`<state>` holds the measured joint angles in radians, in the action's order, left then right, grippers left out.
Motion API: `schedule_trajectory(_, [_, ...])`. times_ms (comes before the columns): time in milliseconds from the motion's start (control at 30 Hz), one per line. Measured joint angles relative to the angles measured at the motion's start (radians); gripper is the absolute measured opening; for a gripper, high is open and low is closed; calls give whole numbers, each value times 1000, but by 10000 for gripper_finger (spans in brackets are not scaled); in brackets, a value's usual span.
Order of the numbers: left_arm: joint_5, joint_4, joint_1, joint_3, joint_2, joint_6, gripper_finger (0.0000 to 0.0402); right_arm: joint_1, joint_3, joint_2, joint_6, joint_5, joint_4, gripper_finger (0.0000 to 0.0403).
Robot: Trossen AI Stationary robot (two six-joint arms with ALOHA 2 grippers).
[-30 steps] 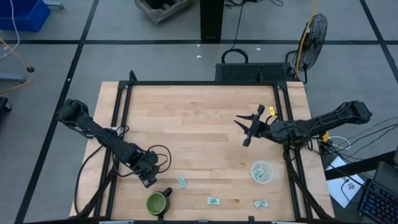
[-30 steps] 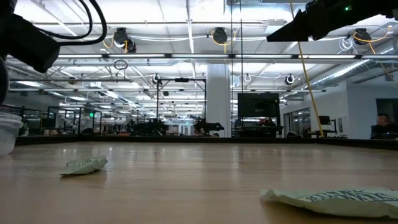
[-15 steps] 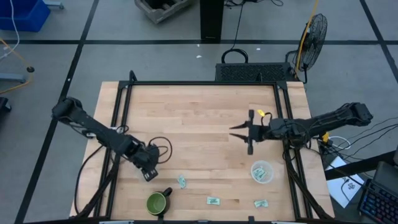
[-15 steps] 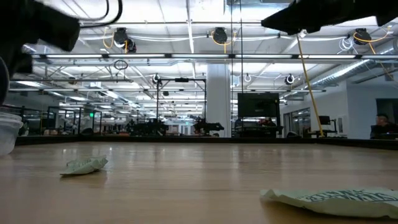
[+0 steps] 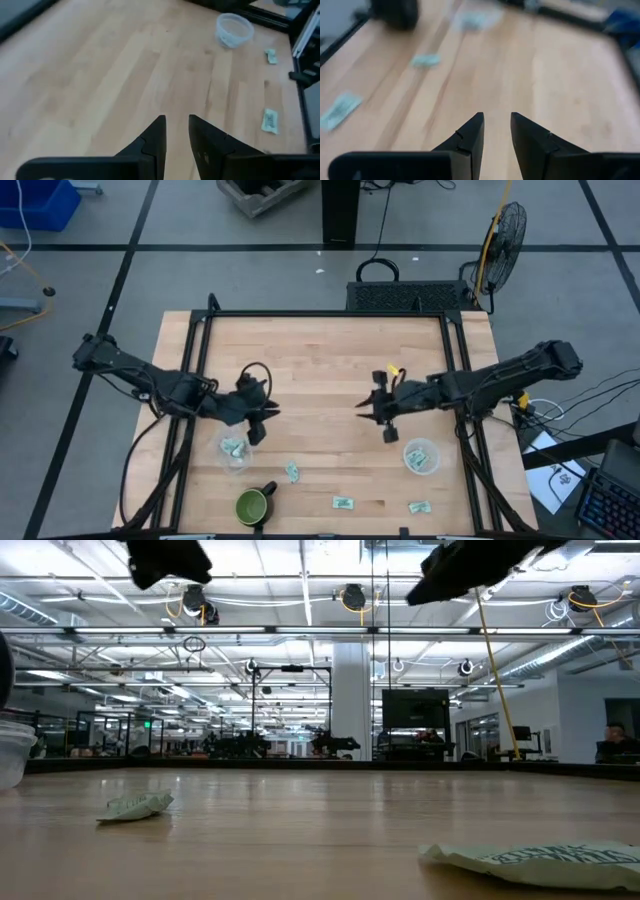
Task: Pick and place items into bin
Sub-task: Put the green stevia packet into the right transparent bin
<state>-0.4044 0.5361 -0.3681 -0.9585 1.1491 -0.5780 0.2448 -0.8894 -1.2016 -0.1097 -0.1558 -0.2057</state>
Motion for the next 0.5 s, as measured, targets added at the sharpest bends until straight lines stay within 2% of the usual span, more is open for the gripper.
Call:
schedule_trajectory(133, [8, -44, 40, 0, 27, 128, 88, 110, -126, -29, 198, 4, -267, 89])
schedule_trajectory(200, [-8, -44, 60, 0, 40, 153, 88, 182, -153, -31, 342, 3, -332, 89])
schedule_trajectory(333, [-14, -43, 98, 1, 66, 204, 88, 306, -127, -38, 573, 62, -352, 89])
schedule_trajectory(500, [-15, -45, 136, 1, 98, 265, 88, 410, -29, -102, 931, 105, -325, 91])
